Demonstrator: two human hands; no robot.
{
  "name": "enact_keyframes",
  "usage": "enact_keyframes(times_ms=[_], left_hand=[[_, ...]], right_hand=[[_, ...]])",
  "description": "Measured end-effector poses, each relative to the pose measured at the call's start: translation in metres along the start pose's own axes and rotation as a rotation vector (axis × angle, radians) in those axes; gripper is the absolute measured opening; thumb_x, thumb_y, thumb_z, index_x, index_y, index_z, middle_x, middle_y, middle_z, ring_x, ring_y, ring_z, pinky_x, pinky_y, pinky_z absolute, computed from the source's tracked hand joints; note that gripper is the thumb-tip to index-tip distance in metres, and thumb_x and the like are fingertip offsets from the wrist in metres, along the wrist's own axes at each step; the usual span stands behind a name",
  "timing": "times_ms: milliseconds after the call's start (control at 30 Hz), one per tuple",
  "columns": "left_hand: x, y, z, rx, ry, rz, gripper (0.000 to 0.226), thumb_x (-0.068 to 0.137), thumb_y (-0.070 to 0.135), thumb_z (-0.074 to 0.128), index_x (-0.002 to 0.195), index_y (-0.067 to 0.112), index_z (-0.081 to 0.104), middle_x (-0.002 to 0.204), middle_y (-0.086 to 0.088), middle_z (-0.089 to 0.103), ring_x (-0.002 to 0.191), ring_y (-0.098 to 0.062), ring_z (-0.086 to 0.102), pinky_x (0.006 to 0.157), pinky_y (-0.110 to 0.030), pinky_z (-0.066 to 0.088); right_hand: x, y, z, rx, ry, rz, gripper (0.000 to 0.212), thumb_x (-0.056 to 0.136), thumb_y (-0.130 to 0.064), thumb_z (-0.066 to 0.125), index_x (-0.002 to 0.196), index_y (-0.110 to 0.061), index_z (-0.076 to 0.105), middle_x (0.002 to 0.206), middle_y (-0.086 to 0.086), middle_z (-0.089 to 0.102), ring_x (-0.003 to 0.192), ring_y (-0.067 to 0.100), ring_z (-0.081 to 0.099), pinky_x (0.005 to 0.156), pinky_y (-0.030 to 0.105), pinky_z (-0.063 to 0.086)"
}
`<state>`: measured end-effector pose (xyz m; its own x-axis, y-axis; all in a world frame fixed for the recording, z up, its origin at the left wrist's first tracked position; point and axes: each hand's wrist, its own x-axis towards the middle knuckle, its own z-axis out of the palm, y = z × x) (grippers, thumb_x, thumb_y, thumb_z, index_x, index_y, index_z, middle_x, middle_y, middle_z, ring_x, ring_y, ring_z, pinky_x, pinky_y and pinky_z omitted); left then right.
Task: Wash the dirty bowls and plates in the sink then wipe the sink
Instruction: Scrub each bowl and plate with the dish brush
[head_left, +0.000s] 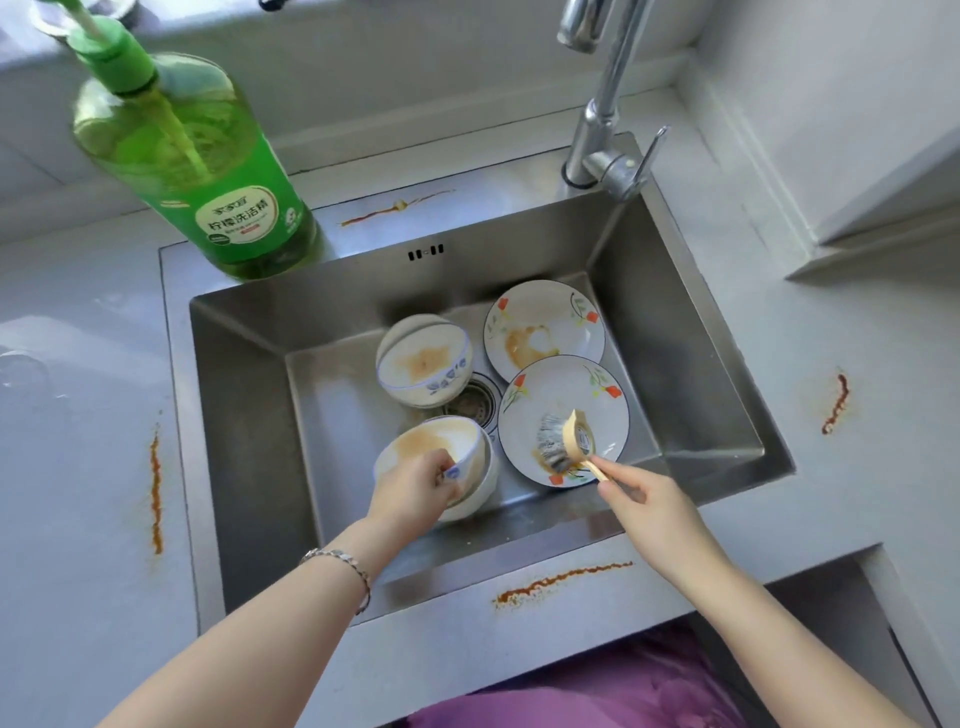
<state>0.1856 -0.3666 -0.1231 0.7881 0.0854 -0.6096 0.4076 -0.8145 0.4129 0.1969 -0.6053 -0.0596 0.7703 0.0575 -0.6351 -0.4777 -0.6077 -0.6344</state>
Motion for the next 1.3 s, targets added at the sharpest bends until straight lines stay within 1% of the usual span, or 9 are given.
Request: enact_keyframes(times_ms=[233, 300, 367, 467, 667, 800, 967, 1067, 1300], left_hand=[[0.003, -0.004, 0.013, -0.059, -0.043, -0.003, 0.019, 0.085, 0.025, 0.062, 0.076, 0.026, 0.046, 0.077, 0.003, 0.052, 0.081, -0.022, 0.049, 0.063, -0.028, 0.031], [0.006, 0.000, 0.010, -0.058, -0.059, 0.015, 0.008, 0.087, 0.025, 0.061, 0.089, 0.024, 0.053, 0.091, 0.000, 0.059, 0.093, -0.022, 0.055, 0.073, -0.027, 0.038], [0.016, 0.013, 0.003, -0.060, 0.018, 0.074, 0.024, 0.089, 0.024, 0.060, 0.112, 0.016, 0.057, 0.111, 0.001, 0.061, 0.104, -0.021, 0.057, 0.081, -0.025, 0.042], [0.048, 0.043, -0.011, -0.193, 0.074, 0.067, 0.032, 0.089, 0.021, 0.060, 0.120, 0.013, 0.056, 0.115, 0.002, 0.061, 0.103, -0.021, 0.061, 0.080, -0.023, 0.048], [0.130, 0.085, 0.004, -0.155, -0.140, -0.026, 0.050, 0.094, 0.026, 0.054, 0.140, 0.016, 0.039, 0.131, -0.005, 0.056, 0.119, -0.021, 0.053, 0.098, -0.028, 0.041], [0.159, 0.081, 0.030, -0.068, -0.139, -0.030, 0.029, 0.098, 0.024, 0.044, 0.123, 0.017, 0.057, 0.115, -0.008, 0.065, 0.105, -0.026, 0.058, 0.077, -0.027, 0.041], [0.166, 0.075, 0.043, -0.128, -0.127, -0.012, 0.017, 0.096, 0.016, 0.045, 0.109, 0.019, 0.057, 0.088, -0.003, 0.061, 0.081, -0.022, 0.056, 0.063, -0.027, 0.036], [0.158, 0.081, 0.039, -0.146, -0.111, 0.021, 0.020, 0.097, 0.019, 0.045, 0.114, 0.021, 0.056, 0.073, 0.003, 0.057, 0.063, -0.012, 0.049, 0.056, -0.021, 0.035], [0.093, 0.089, 0.000, -0.493, 0.040, -0.067, 0.011, 0.093, 0.022, 0.053, 0.097, 0.027, 0.061, 0.082, -0.021, 0.067, 0.068, -0.034, 0.058, 0.064, -0.039, 0.051]], right_hand=[[0.006, 0.007, -0.007, 0.040, 0.017, -0.015, 0.032, 0.093, -0.018, 0.052, 0.121, -0.031, 0.060, 0.118, -0.014, 0.061, 0.113, 0.005, 0.053, 0.092, 0.019, 0.037], [0.009, 0.007, -0.017, 0.056, 0.006, -0.024, 0.032, 0.093, -0.017, 0.052, 0.122, -0.029, 0.060, 0.114, -0.016, 0.060, 0.111, 0.001, 0.052, 0.090, 0.015, 0.036], [0.015, 0.008, -0.031, 0.059, 0.000, -0.041, 0.031, 0.093, -0.018, 0.053, 0.121, -0.031, 0.060, 0.111, -0.018, 0.060, 0.110, -0.001, 0.052, 0.087, 0.013, 0.035], [0.030, 0.009, -0.056, 0.049, 0.013, -0.065, 0.032, 0.093, -0.017, 0.053, 0.118, -0.035, 0.060, 0.100, -0.027, 0.059, 0.101, -0.005, 0.053, 0.078, 0.006, 0.036], [0.068, 0.014, -0.095, 0.013, 0.021, -0.077, 0.036, 0.092, -0.016, 0.053, 0.110, -0.047, 0.059, 0.102, -0.025, 0.063, 0.102, 0.001, 0.058, 0.084, 0.014, 0.041], [0.091, 0.023, -0.105, 0.009, 0.025, -0.057, 0.047, 0.092, -0.021, 0.053, 0.084, -0.067, 0.055, 0.100, -0.025, 0.066, 0.099, 0.001, 0.060, 0.077, 0.019, 0.041], [0.106, 0.031, -0.107, 0.061, -0.010, -0.049, 0.054, 0.092, -0.023, 0.054, 0.084, -0.076, 0.050, 0.096, -0.035, 0.064, 0.101, -0.005, 0.058, 0.081, 0.018, 0.040], [0.109, 0.032, -0.110, 0.063, -0.006, -0.057, 0.050, 0.092, -0.022, 0.053, 0.082, -0.071, 0.055, 0.077, -0.041, 0.061, 0.081, -0.013, 0.057, 0.075, 0.017, 0.041], [0.094, 0.010, -0.125, 0.150, 0.098, -0.067, 0.036, 0.091, -0.016, 0.055, 0.106, -0.049, 0.057, 0.054, -0.033, 0.058, 0.065, -0.004, 0.055, 0.064, 0.013, 0.036]])
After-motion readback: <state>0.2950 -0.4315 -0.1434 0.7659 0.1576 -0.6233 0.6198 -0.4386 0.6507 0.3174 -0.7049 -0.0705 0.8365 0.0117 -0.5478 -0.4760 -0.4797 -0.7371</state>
